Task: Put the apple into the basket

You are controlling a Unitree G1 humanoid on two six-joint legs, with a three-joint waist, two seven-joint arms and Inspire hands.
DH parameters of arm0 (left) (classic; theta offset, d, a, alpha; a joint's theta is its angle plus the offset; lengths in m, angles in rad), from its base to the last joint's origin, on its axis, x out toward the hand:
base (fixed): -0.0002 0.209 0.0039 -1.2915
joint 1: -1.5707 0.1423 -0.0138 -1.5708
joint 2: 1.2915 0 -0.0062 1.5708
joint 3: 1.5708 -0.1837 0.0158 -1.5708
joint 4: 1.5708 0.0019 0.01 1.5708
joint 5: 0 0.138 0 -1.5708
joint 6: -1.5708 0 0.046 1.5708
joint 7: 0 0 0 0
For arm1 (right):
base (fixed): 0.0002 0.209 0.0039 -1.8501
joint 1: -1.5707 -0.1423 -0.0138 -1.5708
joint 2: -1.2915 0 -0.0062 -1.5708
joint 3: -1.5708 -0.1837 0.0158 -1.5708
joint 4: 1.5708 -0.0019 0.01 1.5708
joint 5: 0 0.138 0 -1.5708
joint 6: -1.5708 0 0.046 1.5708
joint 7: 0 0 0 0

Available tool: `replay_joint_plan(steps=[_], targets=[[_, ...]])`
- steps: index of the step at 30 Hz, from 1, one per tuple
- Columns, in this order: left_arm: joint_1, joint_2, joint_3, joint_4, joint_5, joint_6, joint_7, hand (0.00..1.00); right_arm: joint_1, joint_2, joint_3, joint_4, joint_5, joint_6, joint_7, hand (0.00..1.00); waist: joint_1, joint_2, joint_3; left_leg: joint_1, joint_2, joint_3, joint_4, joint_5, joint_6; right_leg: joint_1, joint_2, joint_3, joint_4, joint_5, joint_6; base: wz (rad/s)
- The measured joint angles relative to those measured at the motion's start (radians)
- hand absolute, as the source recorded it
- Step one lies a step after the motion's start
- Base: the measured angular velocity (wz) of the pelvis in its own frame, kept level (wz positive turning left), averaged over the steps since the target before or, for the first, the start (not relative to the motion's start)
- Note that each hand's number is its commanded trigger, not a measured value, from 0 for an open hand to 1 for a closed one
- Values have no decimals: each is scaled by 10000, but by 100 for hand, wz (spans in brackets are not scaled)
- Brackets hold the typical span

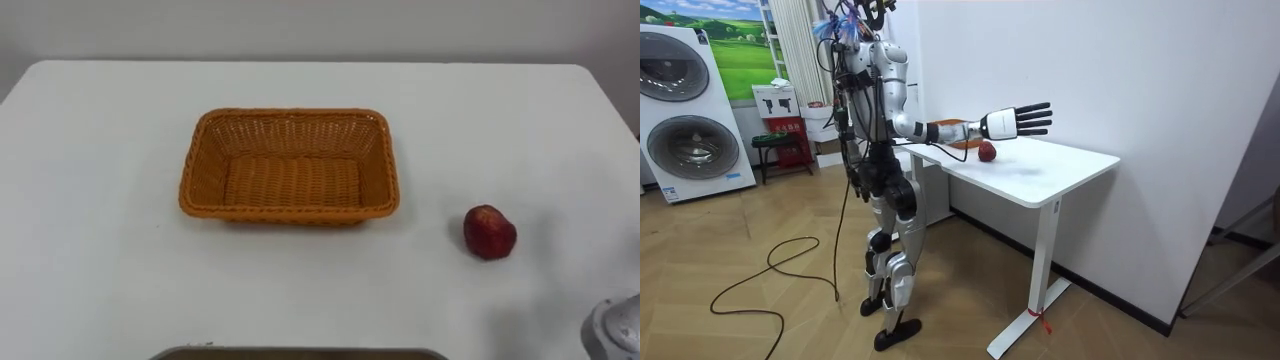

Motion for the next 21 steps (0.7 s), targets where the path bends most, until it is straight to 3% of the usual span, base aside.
replay_joint_plan(steps=[8,21], targets=[[-76,31,-165,-29,3,-33,-274,0,43,-10,1286,21,-16,17,1947,0,77,-91,52,-26,2,-12,0,0,0,-3,-14,-88,-26,12,5,0],[-115,33,-168,-376,1,-33,-439,0,48,-16,1717,20,-62,16,3265,0,68,94,-41,35,17,-1,3,0,-1,121,10,-102,-176,65,-5,0]])
